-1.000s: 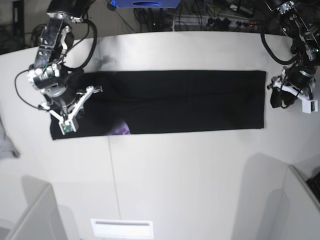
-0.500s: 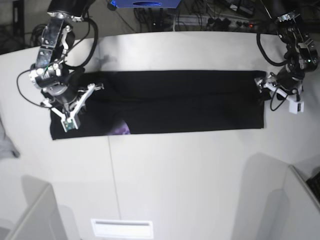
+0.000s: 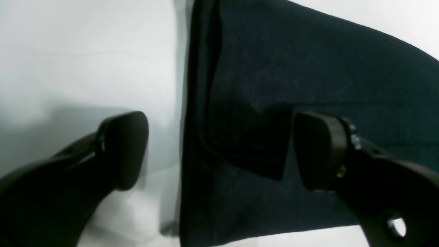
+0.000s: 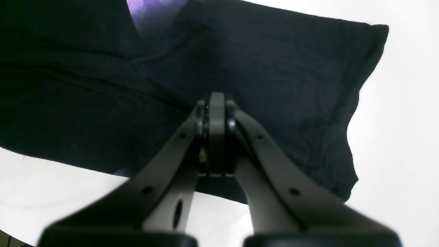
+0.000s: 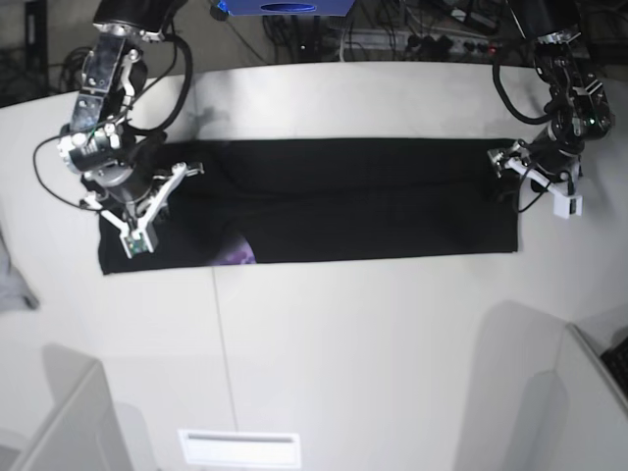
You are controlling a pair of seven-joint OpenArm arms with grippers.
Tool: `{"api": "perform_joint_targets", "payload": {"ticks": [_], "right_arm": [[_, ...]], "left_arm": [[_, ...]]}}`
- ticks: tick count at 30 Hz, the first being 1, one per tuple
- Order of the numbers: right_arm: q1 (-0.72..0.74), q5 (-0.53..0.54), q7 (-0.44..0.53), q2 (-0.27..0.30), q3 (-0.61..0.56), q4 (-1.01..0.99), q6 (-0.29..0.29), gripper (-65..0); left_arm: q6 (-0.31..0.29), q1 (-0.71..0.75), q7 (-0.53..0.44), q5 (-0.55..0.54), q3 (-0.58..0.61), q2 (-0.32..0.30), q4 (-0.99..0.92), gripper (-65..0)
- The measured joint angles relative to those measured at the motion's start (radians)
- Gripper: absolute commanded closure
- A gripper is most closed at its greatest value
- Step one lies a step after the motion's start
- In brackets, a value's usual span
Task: Fold the T-shirt properly
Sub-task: 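Grasp the folded strip's ends with both grippers and pull it flat, then grasp the strip's end with the left gripper and fold it toward the right gripper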
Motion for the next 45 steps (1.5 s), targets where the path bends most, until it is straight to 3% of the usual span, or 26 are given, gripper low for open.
{"api": "perform_joint_targets", "payload": {"ticks": [3,5,11,14,15,23,27,31,37,41,45], "right_arm": [[0.000,0.000,0.000,0.000,0.000,0.000,0.000,0.0],[0.000,0.000,0.000,0.000,0.000,0.000,0.000,0.0],[0.003,0.000,0.000,0.000,0.000,0.000,0.000,0.0],[0.003,0.000,0.000,0.000,0.000,0.000,0.000,0.0],[0.003,0.000,0.000,0.000,0.000,0.000,0.000,0.0],[-0.011,-0.002,-0.002,0.000,0.000,0.000,0.000,0.0],[-0.011,0.000,-0.002,0.000,0.000,-0.001,0.000,0.0],[-0.011,0.000,-0.002,-0.002,0.000,-0.001,0.000,0.0],[-0.012,0.000,0.001,-0.052,0.000,-0.002,0.000,0.0],[-0.009,-0.004,-0.001,-0.055,0.001,-0.002,0.000,0.0],[-0.008,0.000,0.000,-0.060,0.001,-0.002,0.000,0.0]], "left_arm": [[0.001,-0.014,0.004,0.000,0.005,0.002,-0.004,-65.0],[0.003,-0.017,-0.002,0.000,0.014,0.012,-0.004,-57.3],[0.002,-0.017,0.006,0.000,0.057,0.020,-0.007,-22.9],[0.003,-0.020,0.023,0.008,0.051,0.019,-0.012,-2.1],[0.003,-0.023,0.023,0.007,0.049,0.019,-0.014,0.0],[0.003,-0.036,0.023,0.010,-0.035,0.016,-0.004,0.0],[0.003,-0.026,0.029,0.011,-0.048,-0.016,0.014,0.0],[0.005,0.010,0.026,0.006,-0.048,-0.016,0.119,0.0],[0.007,0.070,0.037,0.021,-0.040,0.005,0.309,0.0],[0.006,0.085,0.036,0.113,0.069,0.035,0.389,0.0],[0.007,0.088,0.037,0.117,0.200,0.040,0.401,0.0]]}}
